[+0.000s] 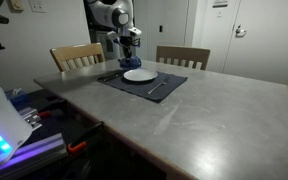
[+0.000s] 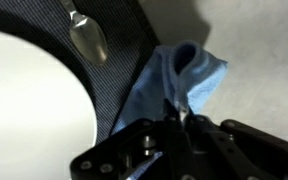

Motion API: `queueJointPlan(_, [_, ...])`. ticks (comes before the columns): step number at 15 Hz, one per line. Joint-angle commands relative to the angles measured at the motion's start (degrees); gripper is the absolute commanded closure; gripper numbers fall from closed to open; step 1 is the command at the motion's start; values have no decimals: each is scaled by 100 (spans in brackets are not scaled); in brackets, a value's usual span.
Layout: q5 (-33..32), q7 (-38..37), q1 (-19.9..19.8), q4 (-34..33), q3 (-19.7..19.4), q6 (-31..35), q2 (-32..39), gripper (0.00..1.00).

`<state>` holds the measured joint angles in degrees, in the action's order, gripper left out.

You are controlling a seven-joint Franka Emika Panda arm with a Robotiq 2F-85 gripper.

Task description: Use the cloth to wipe the plate

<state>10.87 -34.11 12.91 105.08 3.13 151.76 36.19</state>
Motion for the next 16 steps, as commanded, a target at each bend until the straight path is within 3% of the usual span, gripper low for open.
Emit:
queueJointPlan(1, [100, 418, -154, 79, 80, -648, -490, 98])
queueJointPlan(8, [-37, 906, -366, 225, -83, -2052, -1189, 98])
queueJointPlan(16, [-268, 807, -529, 1073, -429, -1519, -1508, 98])
